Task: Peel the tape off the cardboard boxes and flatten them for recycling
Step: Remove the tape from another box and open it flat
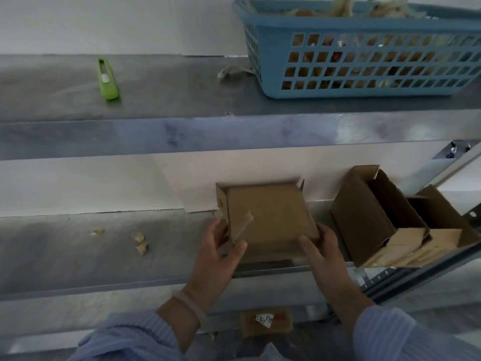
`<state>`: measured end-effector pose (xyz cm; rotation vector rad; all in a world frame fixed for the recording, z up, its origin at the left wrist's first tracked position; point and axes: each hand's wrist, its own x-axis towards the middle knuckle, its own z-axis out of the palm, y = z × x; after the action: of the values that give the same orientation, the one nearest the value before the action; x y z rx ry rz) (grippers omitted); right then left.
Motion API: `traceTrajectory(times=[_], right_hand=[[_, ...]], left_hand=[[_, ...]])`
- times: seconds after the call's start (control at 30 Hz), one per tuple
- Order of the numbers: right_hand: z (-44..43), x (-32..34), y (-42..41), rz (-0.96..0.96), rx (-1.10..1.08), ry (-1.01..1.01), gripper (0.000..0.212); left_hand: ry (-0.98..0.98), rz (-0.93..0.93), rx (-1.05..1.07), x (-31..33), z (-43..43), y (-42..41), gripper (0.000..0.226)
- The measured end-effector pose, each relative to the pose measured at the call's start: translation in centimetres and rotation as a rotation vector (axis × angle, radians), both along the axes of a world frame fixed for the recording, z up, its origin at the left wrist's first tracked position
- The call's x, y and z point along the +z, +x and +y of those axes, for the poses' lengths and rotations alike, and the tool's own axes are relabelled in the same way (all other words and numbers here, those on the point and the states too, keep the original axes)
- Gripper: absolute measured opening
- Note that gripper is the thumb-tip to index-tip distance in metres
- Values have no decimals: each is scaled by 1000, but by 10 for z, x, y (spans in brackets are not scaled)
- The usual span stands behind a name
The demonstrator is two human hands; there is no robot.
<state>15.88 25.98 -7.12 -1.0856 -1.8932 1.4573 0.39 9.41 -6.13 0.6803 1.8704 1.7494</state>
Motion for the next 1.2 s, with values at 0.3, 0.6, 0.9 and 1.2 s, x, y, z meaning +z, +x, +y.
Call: traceTrajectory(times=[0.3, 0.6, 0.9, 1.2], right_hand=[[-1, 59, -18, 87, -35, 312, 48], [-4, 46, -61, -202, 67, 163, 57], [-36, 25, -88, -502, 664, 1014, 65], [-19, 18, -114, -662, 690, 1053, 67]], left_hand=[[54, 100, 62, 49, -16, -27, 48], [-219, -221, 192, 23, -28, -71, 23], [-256, -280, 191, -4, -29, -70, 30], [-464, 32, 238, -15, -44, -59, 18]])
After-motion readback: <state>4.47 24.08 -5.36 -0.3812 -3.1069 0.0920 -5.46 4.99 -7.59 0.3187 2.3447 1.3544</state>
